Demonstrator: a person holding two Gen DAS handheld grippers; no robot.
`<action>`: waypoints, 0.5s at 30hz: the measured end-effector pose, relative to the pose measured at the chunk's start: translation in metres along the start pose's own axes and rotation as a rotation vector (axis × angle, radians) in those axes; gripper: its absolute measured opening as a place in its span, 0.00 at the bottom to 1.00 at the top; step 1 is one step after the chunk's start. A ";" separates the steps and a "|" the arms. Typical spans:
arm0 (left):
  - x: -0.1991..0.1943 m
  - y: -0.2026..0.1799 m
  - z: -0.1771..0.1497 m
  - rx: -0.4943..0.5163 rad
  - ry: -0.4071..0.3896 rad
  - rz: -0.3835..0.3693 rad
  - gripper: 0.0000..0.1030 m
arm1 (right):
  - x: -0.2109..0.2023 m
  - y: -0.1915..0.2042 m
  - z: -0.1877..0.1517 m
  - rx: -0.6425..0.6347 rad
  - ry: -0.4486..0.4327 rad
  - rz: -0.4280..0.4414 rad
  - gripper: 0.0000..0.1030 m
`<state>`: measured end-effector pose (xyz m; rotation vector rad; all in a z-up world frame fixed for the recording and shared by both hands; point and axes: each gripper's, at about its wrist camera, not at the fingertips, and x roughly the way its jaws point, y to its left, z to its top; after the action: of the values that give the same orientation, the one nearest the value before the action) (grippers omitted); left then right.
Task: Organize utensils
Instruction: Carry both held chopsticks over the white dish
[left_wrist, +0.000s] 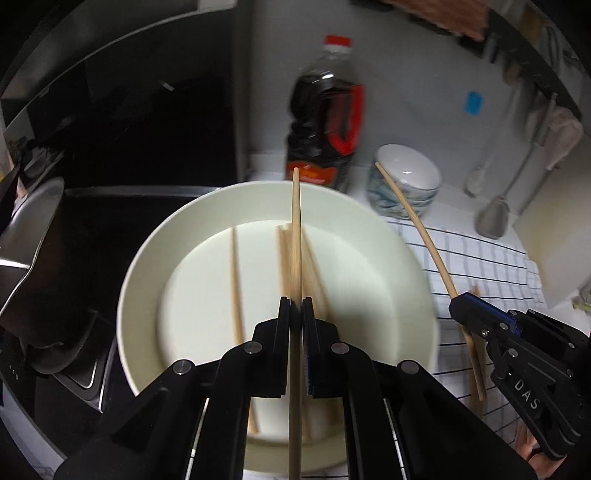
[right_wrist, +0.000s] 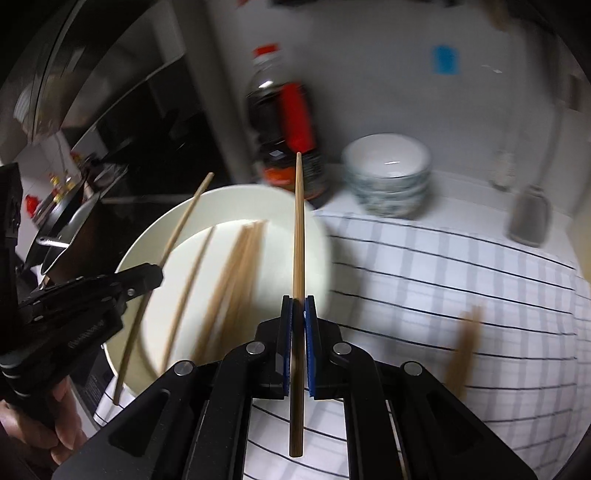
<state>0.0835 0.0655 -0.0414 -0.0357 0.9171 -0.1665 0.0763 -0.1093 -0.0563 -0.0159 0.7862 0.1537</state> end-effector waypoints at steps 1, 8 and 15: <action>0.005 0.008 0.000 -0.005 0.011 0.009 0.07 | 0.007 0.007 0.002 -0.005 0.010 0.008 0.06; 0.039 0.045 -0.003 -0.048 0.083 0.017 0.07 | 0.059 0.048 0.011 -0.032 0.118 0.023 0.06; 0.066 0.056 -0.003 -0.061 0.140 0.013 0.07 | 0.089 0.056 0.007 -0.024 0.201 0.002 0.06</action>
<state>0.1275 0.1107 -0.1003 -0.0759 1.0622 -0.1303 0.1352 -0.0414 -0.1119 -0.0539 0.9848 0.1645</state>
